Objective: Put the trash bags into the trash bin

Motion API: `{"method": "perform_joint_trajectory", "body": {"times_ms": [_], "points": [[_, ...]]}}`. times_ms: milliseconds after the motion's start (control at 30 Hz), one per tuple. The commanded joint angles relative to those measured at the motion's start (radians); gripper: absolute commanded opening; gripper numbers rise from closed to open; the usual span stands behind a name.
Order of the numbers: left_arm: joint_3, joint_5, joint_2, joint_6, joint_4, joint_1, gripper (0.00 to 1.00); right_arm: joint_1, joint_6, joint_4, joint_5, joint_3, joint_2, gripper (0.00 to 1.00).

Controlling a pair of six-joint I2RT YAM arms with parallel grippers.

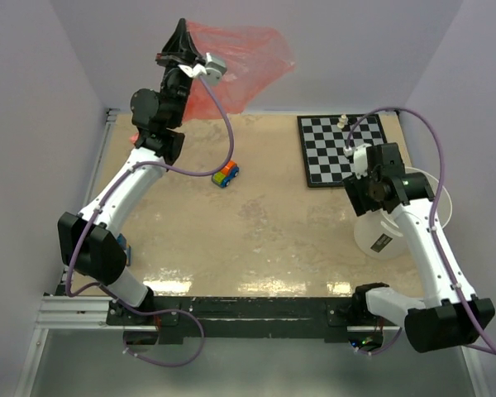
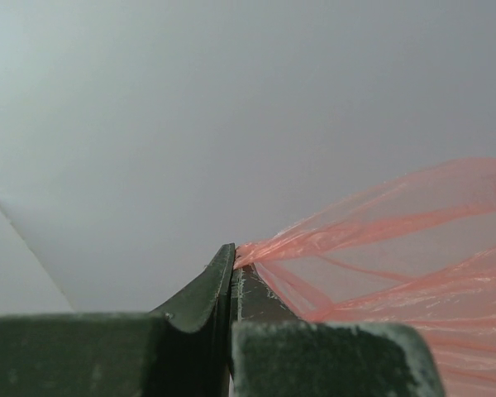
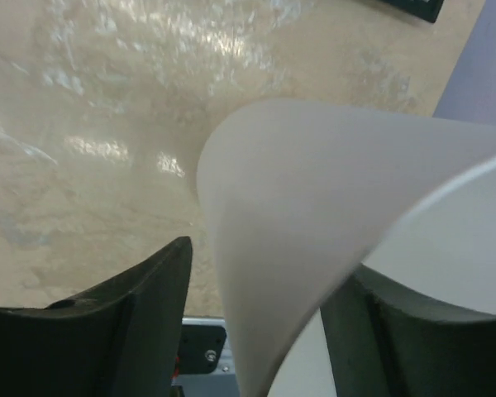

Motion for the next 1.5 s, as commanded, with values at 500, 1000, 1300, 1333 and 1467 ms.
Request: {"method": "perform_joint_trajectory", "body": {"times_ms": [500, 1000, 1300, 1333, 1467], "points": [[0.277, -0.117, 0.030, -0.016, -0.001, 0.006, 0.00, 0.256, -0.267, -0.008, -0.590, 0.240, 0.112, 0.00], [0.785, -0.180, 0.266, -0.341, -0.108, 0.004, 0.00, 0.600, -0.588, 0.241, -0.582, 0.317, 0.472, 0.02], [0.728, -0.163, 0.225, -0.461, -0.096, -0.020, 0.00, 0.625, -0.600, 0.135, -0.560, 0.375, 0.422, 0.54], [0.736, -0.167, 0.225, -0.475, -0.103, -0.022, 0.00, 0.623, -0.588, 0.136, -0.554, 0.392, 0.400, 0.60], [0.758, -0.134, 0.215, -0.533, -0.165, -0.031, 0.00, 0.618, -0.504, 0.182, -0.533, 0.535, 0.299, 0.73]]}}
